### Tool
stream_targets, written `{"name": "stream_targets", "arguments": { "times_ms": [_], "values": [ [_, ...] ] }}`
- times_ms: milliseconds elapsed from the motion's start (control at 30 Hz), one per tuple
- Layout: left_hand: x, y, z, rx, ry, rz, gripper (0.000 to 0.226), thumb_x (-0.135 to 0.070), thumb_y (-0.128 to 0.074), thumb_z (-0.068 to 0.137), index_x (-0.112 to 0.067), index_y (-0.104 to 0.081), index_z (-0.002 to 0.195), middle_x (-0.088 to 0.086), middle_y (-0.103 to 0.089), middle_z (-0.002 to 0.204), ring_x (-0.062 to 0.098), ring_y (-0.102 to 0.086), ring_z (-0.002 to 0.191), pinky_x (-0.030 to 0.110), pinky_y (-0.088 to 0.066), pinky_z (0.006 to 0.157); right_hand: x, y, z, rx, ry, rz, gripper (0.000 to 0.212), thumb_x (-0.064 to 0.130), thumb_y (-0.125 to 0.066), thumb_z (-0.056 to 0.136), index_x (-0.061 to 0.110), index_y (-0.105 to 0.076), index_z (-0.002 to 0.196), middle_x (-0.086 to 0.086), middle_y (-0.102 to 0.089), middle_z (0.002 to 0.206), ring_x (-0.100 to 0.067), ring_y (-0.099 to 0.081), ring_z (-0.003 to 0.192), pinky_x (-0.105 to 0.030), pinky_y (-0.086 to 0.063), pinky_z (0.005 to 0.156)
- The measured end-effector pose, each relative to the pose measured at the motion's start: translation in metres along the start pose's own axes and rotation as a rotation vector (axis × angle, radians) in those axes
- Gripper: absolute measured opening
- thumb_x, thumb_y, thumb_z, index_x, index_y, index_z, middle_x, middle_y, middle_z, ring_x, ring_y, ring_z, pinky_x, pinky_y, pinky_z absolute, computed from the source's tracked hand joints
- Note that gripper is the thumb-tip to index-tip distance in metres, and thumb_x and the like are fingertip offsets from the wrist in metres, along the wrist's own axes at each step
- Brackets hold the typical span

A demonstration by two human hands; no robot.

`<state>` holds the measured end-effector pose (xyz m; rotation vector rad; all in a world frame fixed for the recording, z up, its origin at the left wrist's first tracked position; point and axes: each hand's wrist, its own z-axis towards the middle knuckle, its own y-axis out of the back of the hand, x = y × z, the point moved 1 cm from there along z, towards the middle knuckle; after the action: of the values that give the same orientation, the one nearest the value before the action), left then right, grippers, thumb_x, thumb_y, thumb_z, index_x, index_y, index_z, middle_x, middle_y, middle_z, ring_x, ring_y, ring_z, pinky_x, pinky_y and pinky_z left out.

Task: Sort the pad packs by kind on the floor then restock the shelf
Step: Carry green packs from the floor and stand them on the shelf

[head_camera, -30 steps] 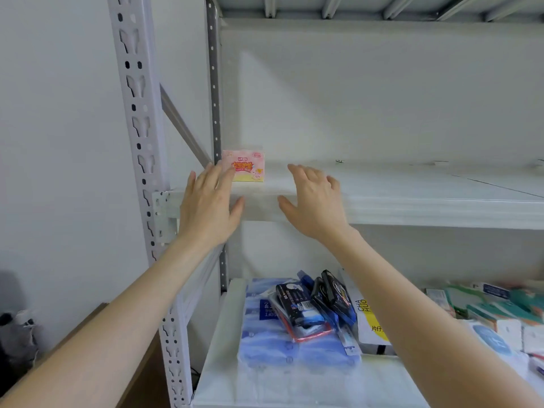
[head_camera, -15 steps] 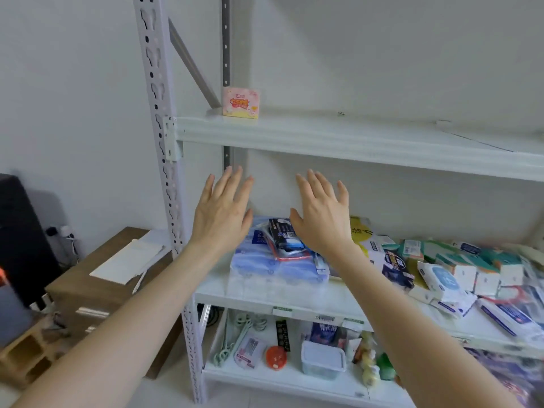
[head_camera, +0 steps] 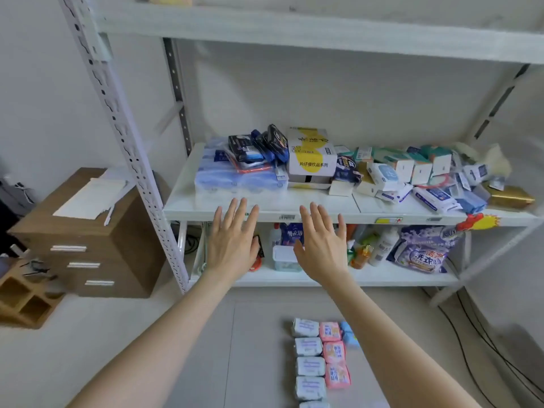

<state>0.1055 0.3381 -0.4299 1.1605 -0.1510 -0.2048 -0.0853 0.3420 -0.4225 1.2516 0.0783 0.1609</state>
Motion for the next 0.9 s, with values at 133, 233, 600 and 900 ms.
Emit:
{"name": "stream_targets", "arguments": {
  "times_ms": [133, 233, 600, 900],
  "values": [
    [-0.052, -0.027, -0.043, 0.048, -0.019, -0.071, 0.066, -0.03, -0.059, 0.089, -0.013, -0.035, 0.149, 0.016, -0.029, 0.156, 0.032, -0.021, 0.147, 0.053, -0.014, 0.119, -0.028, -0.029, -0.061, 0.076, -0.062, 0.002, 0.07, 0.038, -0.048, 0.094, 0.016, -0.018, 0.152, -0.007, -0.016, 0.161, -0.021, -0.011, 0.149, -0.052, -0.005, 0.117],
    [-0.088, -0.047, -0.073, 0.105, -0.037, -0.094, 0.067, -0.029, -0.061, 0.088, -0.013, -0.035, 0.149, 0.015, -0.03, 0.156, 0.033, -0.022, 0.146, 0.053, -0.014, 0.119, -0.048, -0.049, -0.101, 0.143, -0.096, 0.011, 0.07, 0.036, -0.047, 0.093, 0.017, -0.015, 0.153, -0.006, -0.014, 0.161, -0.02, -0.007, 0.149, -0.051, -0.001, 0.117],
    [-0.195, -0.109, -0.169, 0.3, -0.02, -0.124, 0.066, -0.027, -0.076, 0.076, -0.01, -0.054, 0.136, 0.019, -0.05, 0.142, 0.038, -0.046, 0.133, 0.057, -0.035, 0.107, -0.131, -0.108, -0.234, 0.366, -0.124, 0.025, 0.068, 0.039, -0.045, 0.095, 0.019, -0.016, 0.153, -0.004, -0.016, 0.161, -0.019, -0.009, 0.149, -0.05, -0.004, 0.117],
    [-0.22, -0.194, -0.224, 0.479, -0.023, -0.145, 0.068, -0.027, -0.071, 0.081, -0.011, -0.047, 0.142, 0.017, -0.045, 0.147, 0.035, -0.04, 0.138, 0.056, -0.028, 0.112, -0.155, -0.19, -0.307, 0.514, -0.165, 0.052, 0.07, 0.038, -0.05, 0.093, 0.016, -0.02, 0.152, -0.006, -0.025, 0.158, -0.023, -0.019, 0.147, -0.054, -0.013, 0.116]
  ]
}}
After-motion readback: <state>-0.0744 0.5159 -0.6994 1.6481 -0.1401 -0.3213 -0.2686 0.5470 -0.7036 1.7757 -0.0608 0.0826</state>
